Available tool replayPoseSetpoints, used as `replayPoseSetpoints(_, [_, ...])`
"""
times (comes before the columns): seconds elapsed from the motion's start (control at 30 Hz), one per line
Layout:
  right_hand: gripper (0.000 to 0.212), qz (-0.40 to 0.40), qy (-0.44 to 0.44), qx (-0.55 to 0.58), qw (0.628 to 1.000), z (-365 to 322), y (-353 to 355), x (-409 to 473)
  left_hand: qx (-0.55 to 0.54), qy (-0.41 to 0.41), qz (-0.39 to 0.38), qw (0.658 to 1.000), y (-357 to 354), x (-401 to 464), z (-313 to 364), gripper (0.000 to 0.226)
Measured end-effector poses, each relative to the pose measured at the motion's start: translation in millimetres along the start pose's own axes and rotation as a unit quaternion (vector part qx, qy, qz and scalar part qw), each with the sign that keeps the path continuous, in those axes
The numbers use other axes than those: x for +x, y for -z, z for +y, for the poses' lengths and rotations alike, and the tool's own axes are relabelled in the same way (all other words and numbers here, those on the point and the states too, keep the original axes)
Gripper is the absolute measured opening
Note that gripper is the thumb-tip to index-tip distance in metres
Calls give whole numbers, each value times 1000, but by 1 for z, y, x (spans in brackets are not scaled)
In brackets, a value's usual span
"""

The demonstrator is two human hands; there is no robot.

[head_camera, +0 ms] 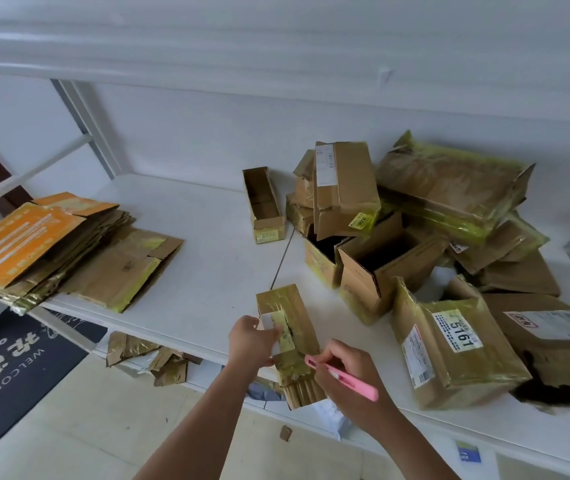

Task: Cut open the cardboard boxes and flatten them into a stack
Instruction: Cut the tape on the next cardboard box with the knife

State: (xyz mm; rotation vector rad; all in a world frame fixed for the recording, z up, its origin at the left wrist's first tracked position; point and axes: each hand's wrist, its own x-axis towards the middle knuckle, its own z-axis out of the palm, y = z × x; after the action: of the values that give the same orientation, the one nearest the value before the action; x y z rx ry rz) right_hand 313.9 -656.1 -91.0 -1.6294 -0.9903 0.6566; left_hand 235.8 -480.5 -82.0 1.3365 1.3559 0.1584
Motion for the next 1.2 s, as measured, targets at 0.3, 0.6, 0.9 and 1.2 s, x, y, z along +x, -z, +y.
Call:
replayPoseSetpoints(0.3, [42,174,-28,99,979,-8,23,-31,405,-183,-99,890,10,28,32,111])
replayPoseSetpoints(0.6, [4,198,-31,101,974,-5,28,-40,380,-200,-101,897,20,28,24,95])
replayPoseSetpoints(0.9, [16,242,-61,214,944,0,25,-18,423,-270,116,857,-3,-10,-18,86])
replayPoseSetpoints(1.2, [5,270,-90,239,928,20,9,18,523,-305,-54,794,1,12,-14,83])
